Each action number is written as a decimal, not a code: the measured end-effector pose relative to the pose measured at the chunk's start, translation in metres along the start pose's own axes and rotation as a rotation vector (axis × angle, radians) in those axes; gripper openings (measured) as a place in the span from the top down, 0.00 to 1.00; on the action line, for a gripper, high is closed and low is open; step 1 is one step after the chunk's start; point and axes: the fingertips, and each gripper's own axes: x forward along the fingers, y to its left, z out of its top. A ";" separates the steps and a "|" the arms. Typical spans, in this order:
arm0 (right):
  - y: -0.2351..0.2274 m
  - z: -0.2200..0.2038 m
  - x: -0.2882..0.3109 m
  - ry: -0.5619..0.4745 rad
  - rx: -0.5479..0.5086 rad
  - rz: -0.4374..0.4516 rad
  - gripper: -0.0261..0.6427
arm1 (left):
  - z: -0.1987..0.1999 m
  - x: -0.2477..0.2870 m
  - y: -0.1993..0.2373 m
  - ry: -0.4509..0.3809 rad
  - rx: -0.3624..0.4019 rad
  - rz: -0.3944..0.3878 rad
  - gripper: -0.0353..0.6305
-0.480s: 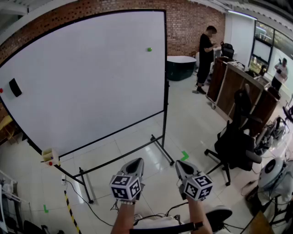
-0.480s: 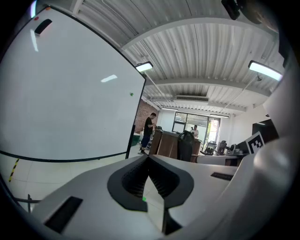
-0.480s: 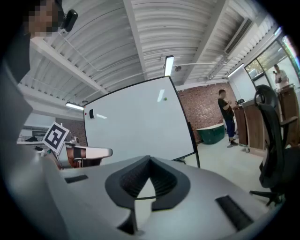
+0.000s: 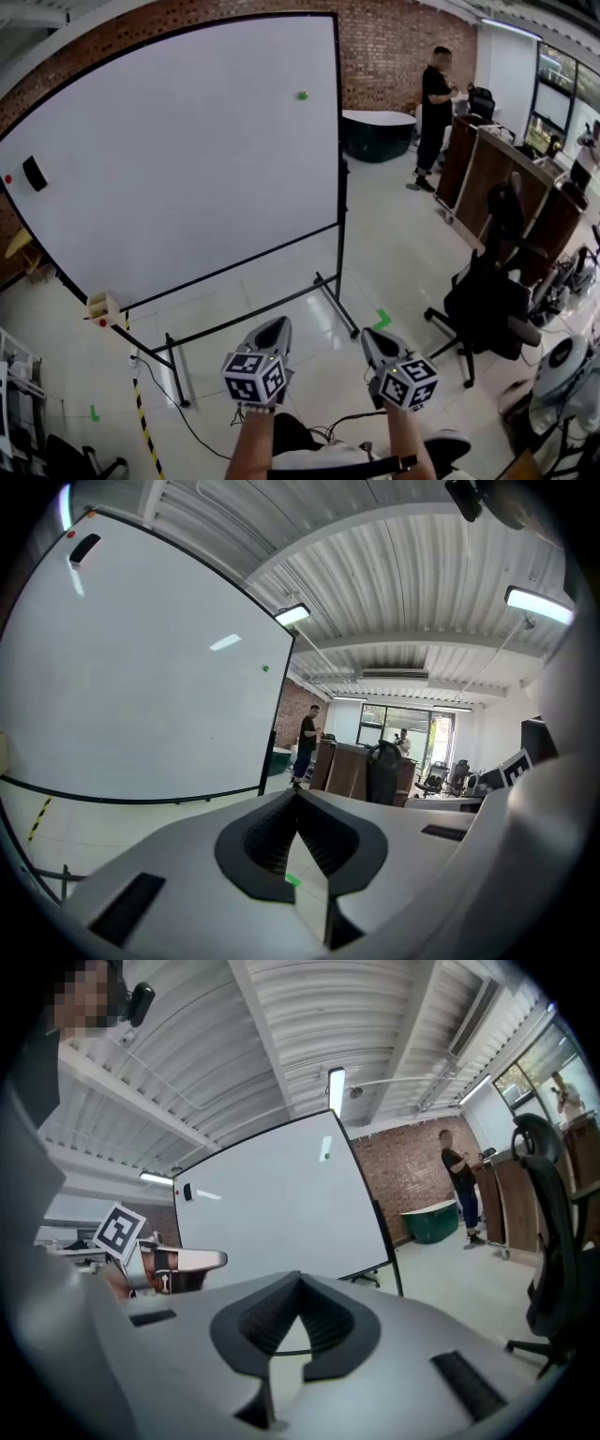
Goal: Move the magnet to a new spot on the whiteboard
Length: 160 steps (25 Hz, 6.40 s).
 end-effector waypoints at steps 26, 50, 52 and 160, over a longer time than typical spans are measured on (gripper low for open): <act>-0.116 0.082 0.310 -0.010 0.001 -0.153 0.95 | 0.116 0.270 0.200 0.044 0.009 -0.156 0.95; -0.166 0.385 0.447 -0.350 -0.413 -0.035 0.81 | 0.197 0.358 0.192 -0.098 -0.002 -0.082 0.95; -0.161 0.406 0.458 -0.356 -0.448 -0.030 0.66 | 0.198 0.358 0.190 -0.103 0.004 -0.078 0.95; -0.226 0.301 0.338 -0.279 -0.311 -0.102 0.77 | 0.195 0.383 0.172 -0.090 0.021 -0.082 0.95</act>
